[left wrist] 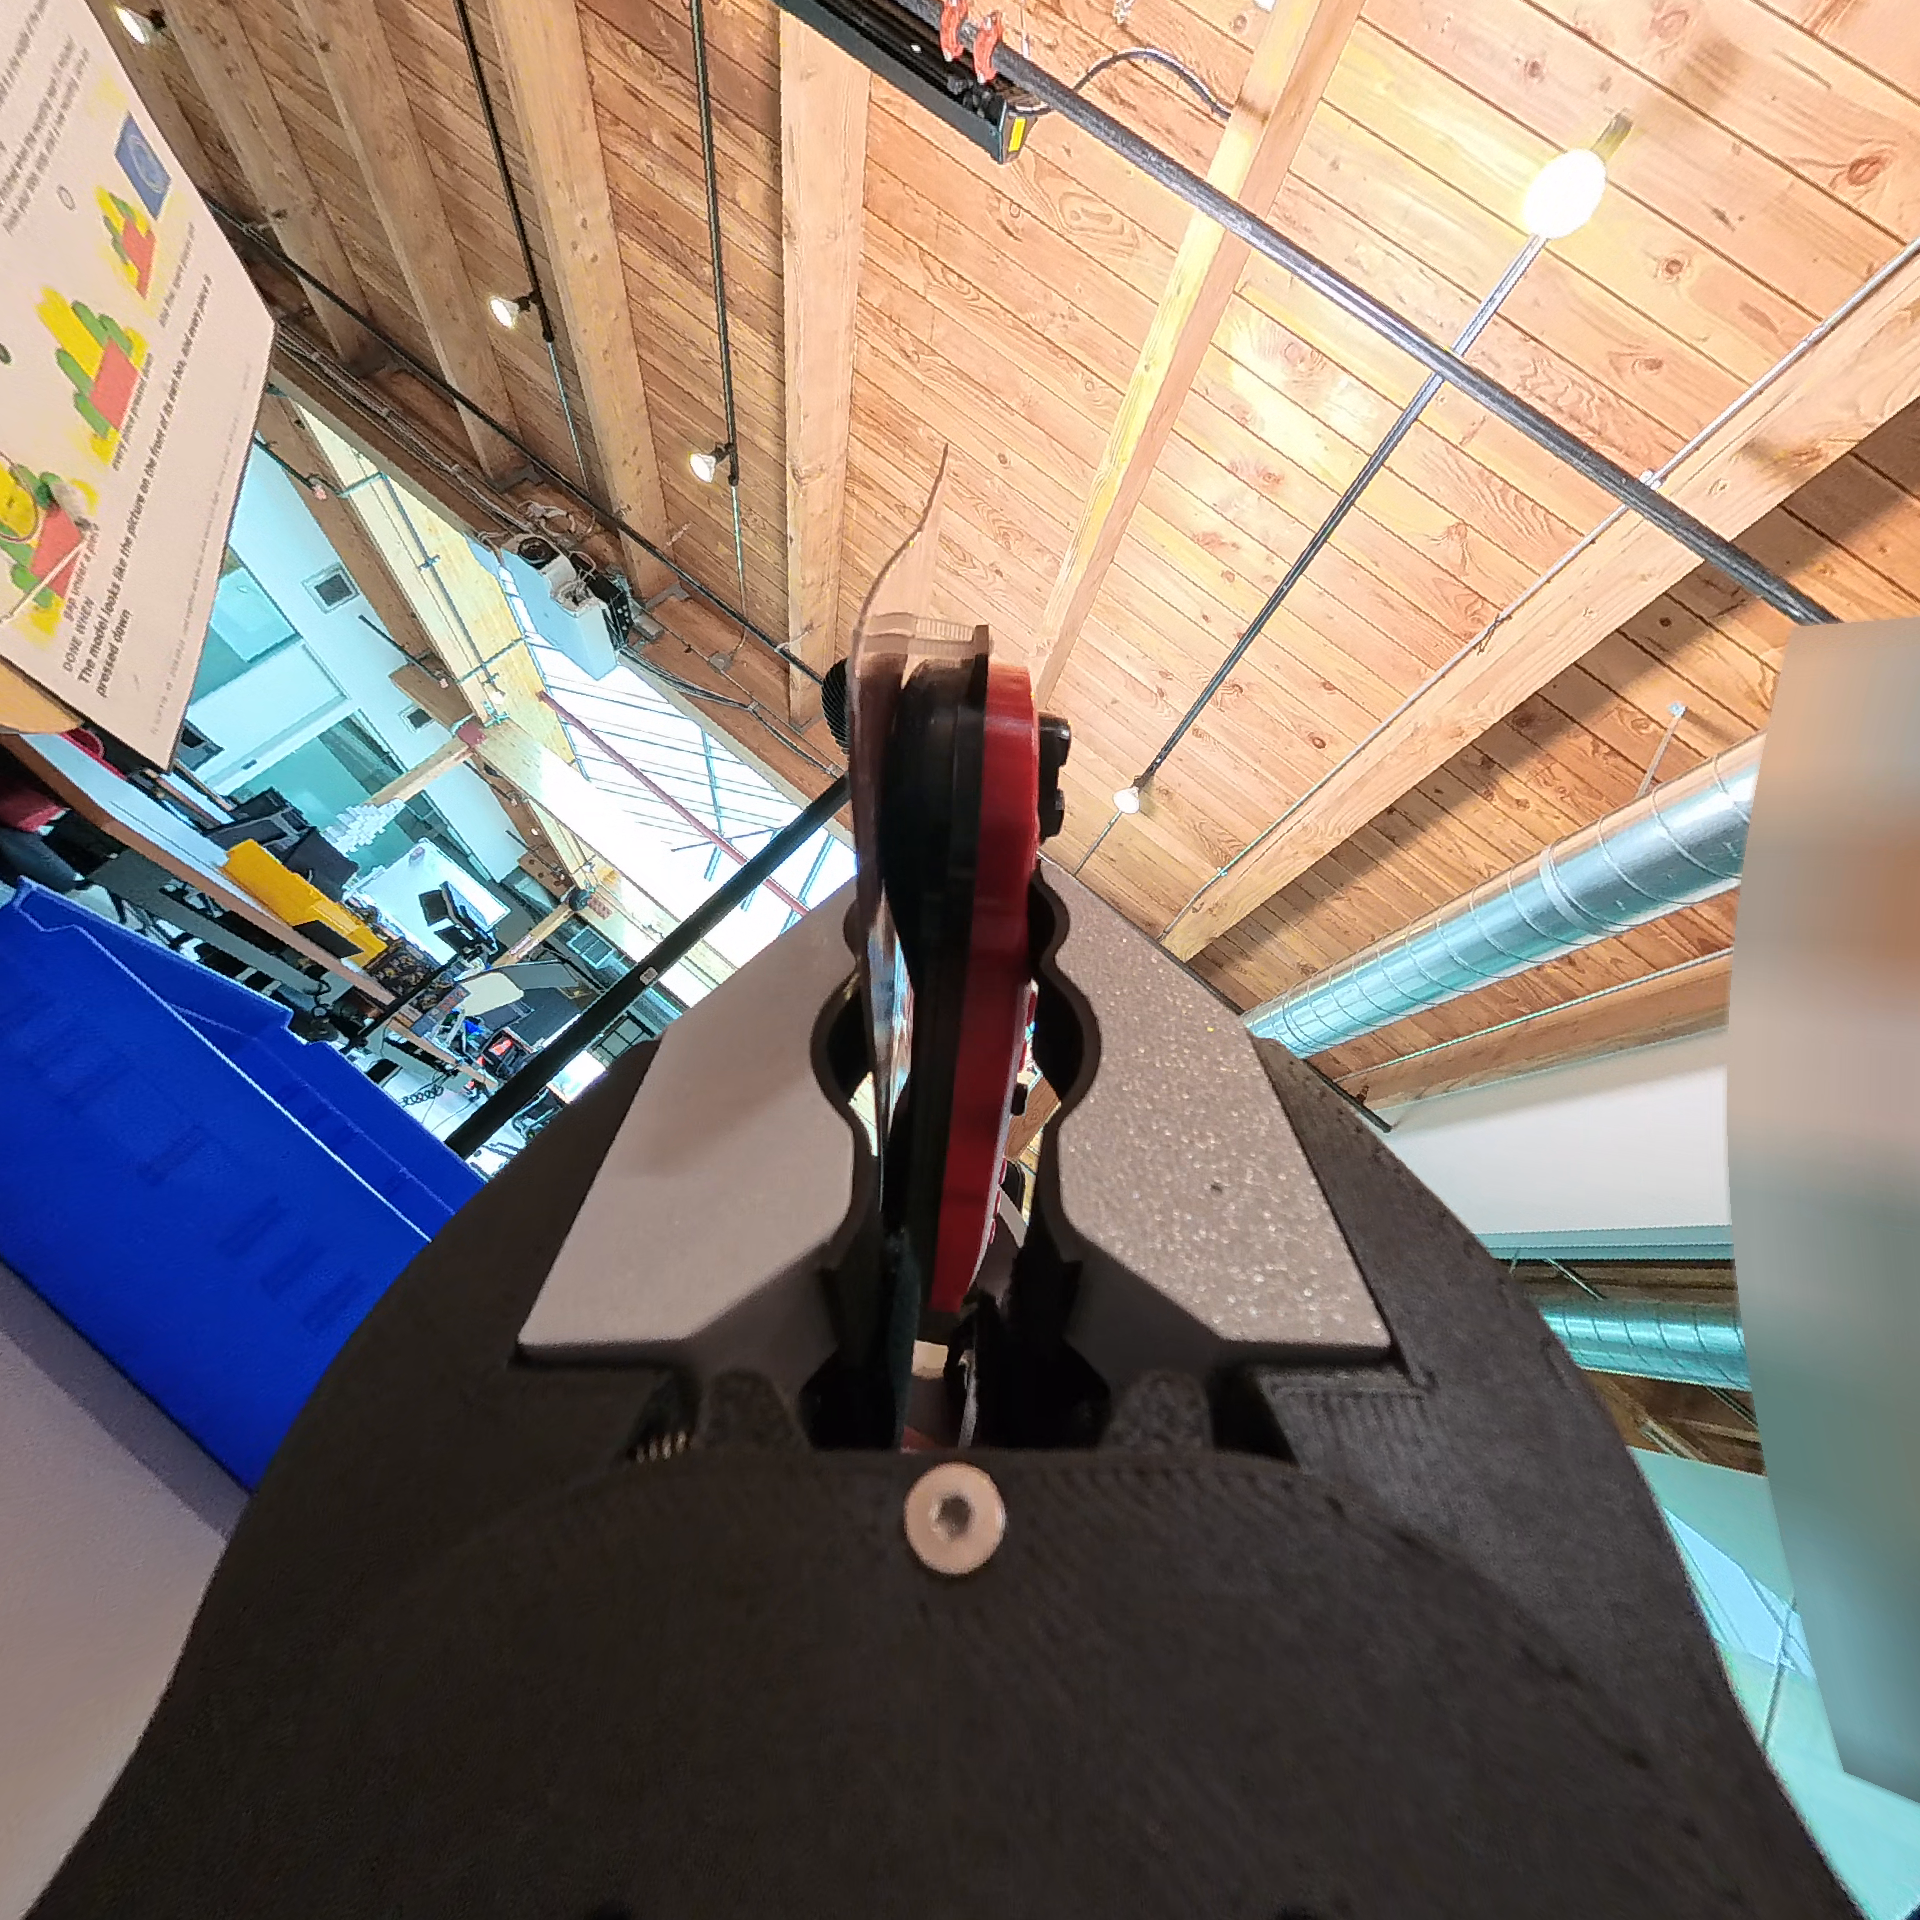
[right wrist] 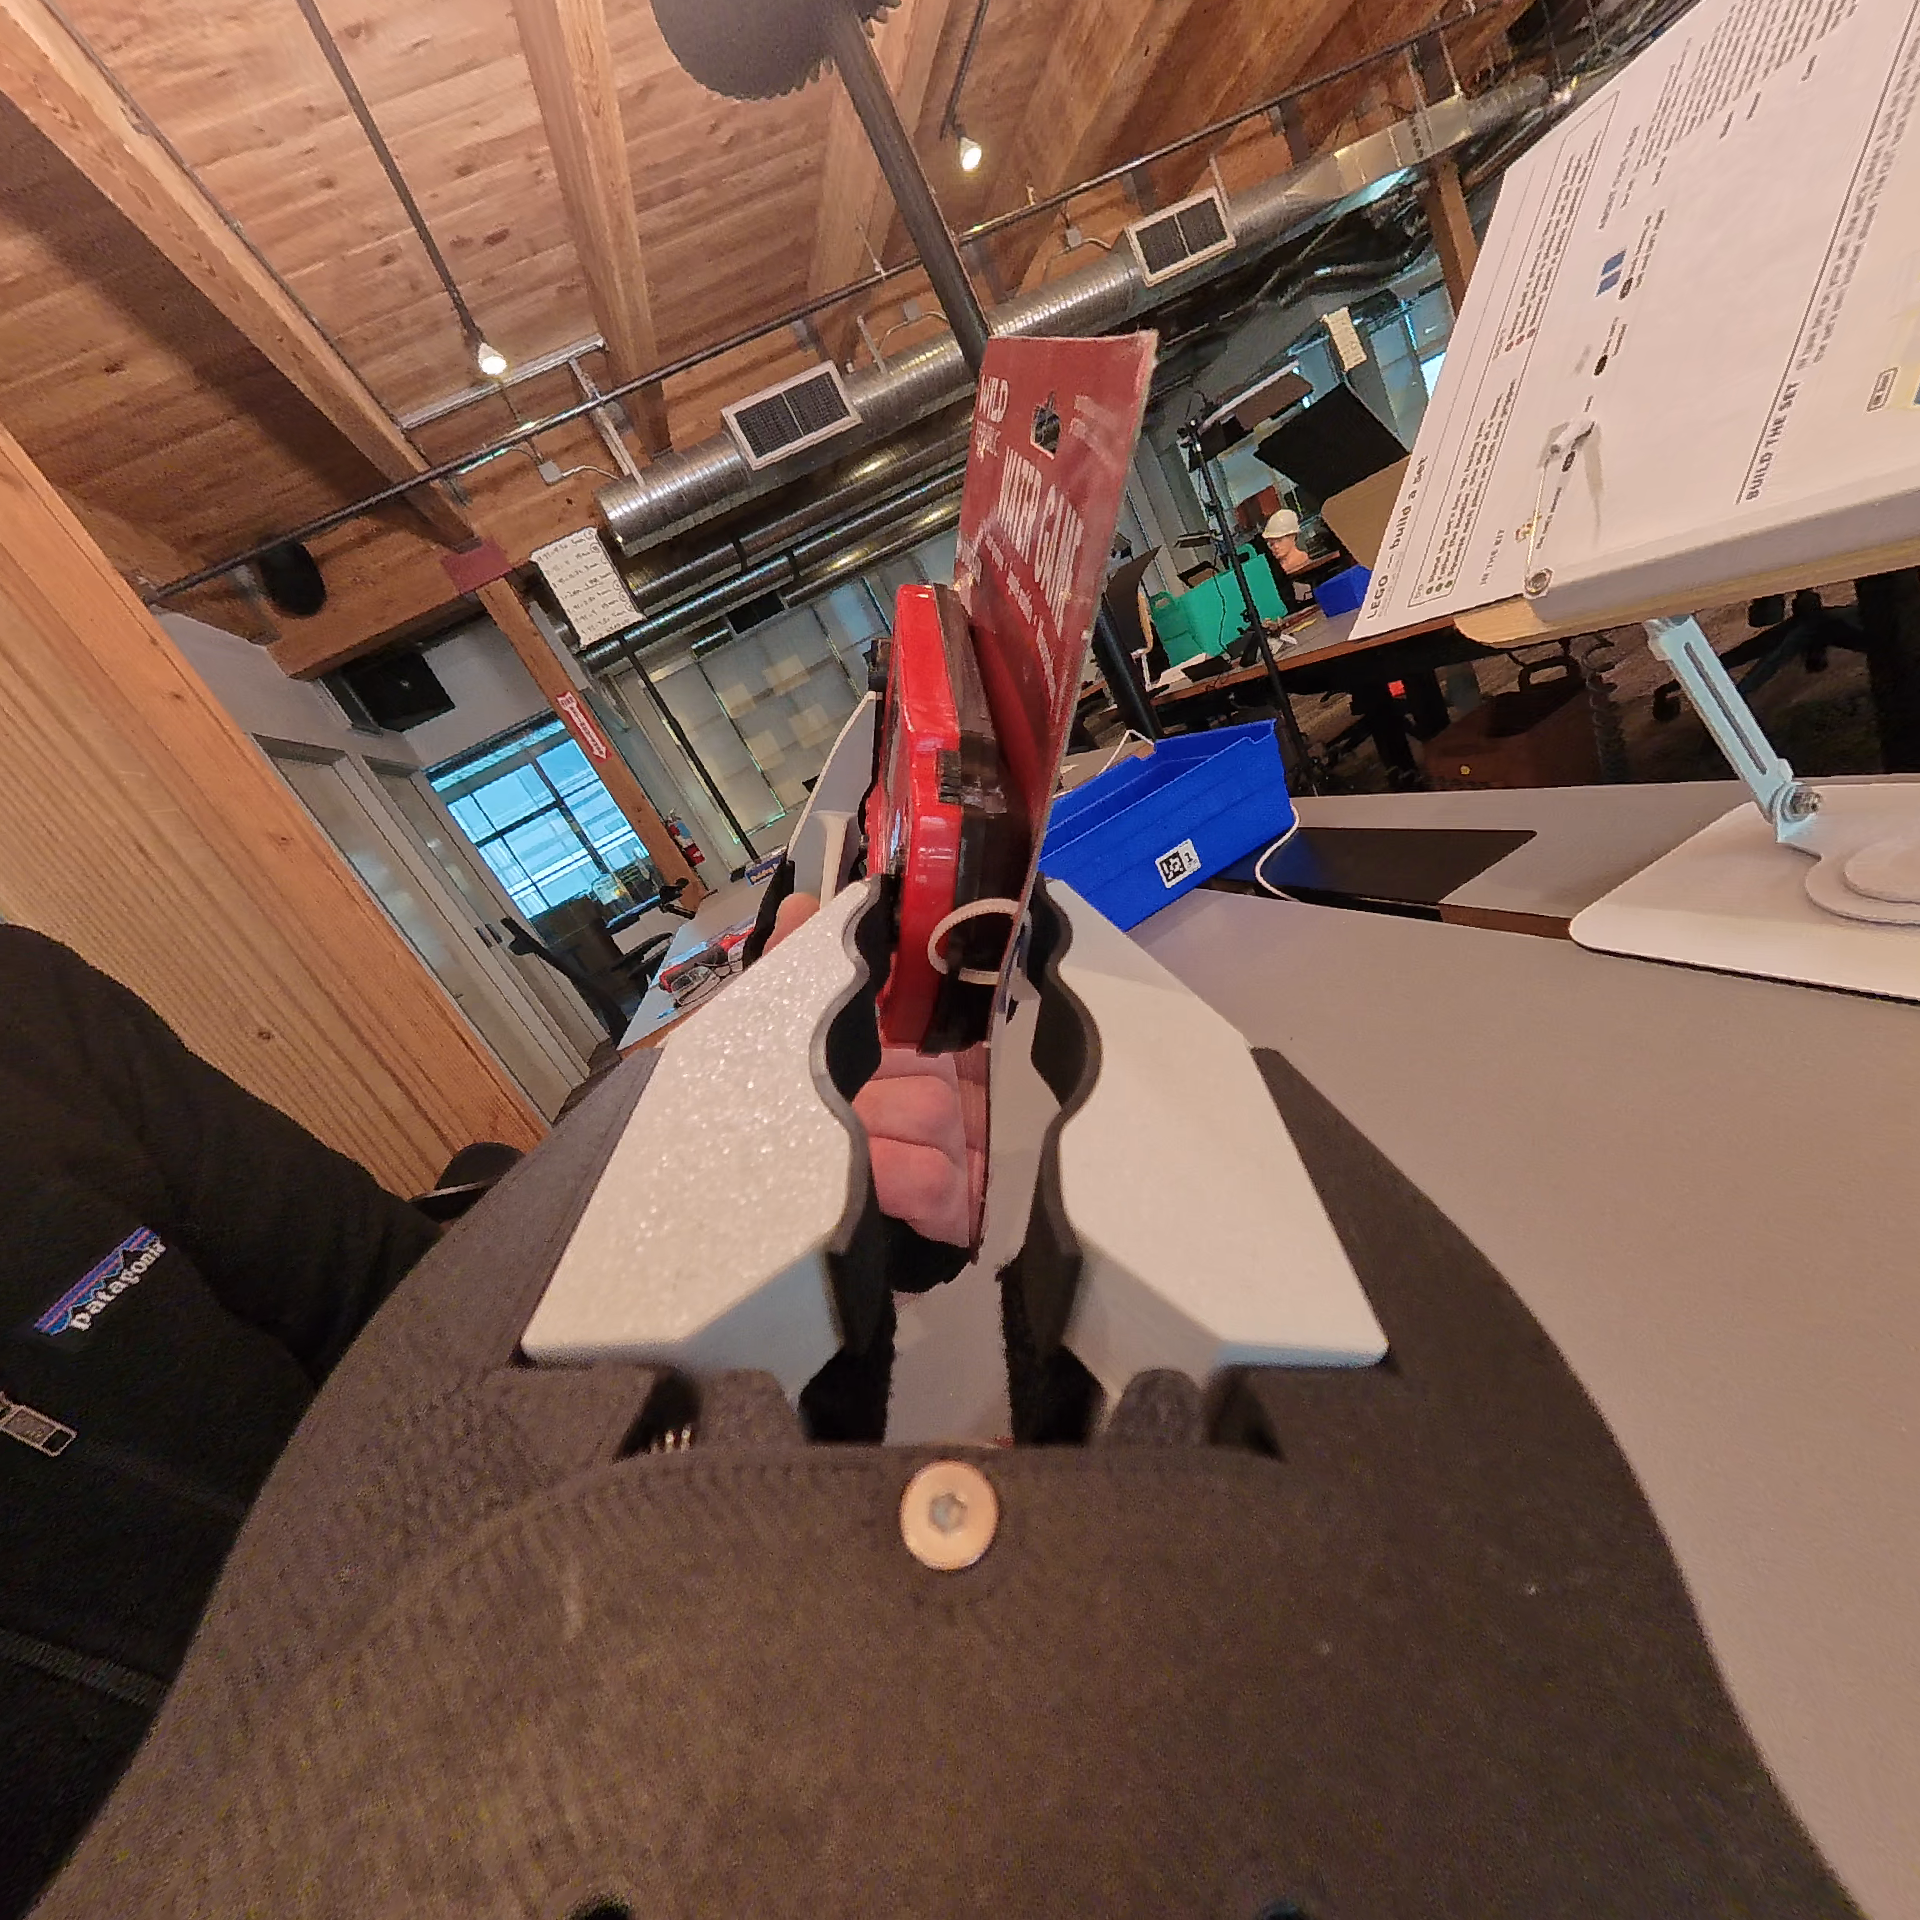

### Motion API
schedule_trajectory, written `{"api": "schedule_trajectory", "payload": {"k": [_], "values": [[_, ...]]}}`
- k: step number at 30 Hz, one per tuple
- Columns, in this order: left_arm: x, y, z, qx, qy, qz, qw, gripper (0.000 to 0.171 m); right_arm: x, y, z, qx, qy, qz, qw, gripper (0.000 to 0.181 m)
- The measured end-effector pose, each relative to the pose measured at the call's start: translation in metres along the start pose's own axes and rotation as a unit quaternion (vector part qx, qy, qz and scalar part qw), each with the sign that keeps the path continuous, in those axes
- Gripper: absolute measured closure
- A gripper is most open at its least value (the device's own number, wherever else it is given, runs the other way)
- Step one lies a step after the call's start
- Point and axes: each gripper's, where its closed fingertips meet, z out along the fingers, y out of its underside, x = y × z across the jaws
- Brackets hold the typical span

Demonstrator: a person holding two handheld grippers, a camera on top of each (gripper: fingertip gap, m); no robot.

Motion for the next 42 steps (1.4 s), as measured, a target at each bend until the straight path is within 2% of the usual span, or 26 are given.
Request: {"api": "schedule_trajectory", "payload": {"k": [7, 13, 30, 42], "values": [[0.001, -0.001, 0.000, 0.001, 0.000, 0.005, 1.000, 0.148, 0.000, 0.001, 0.001, 0.016, -0.011, 0.008, 1.000, 0.154], [-0.004, -0.007, -0.003, 0.014, -0.009, -0.002, 1.000, 0.149, -0.001, 0.014, 0.006, 0.005, -0.022, 0.024, 0.999, 0.136], [-0.004, -0.004, -0.002, 0.008, -0.005, -0.008, 1.000, 0.148, 0.001, 0.019, 0.005, 0.007, -0.018, 0.001, 1.000, 0.158], [-0.002, 0.001, 0.000, -0.010, 0.007, -0.004, 1.000, 0.147, 0.001, 0.018, 0.000, 0.020, -0.036, 0.003, 0.999, 0.158]]}}
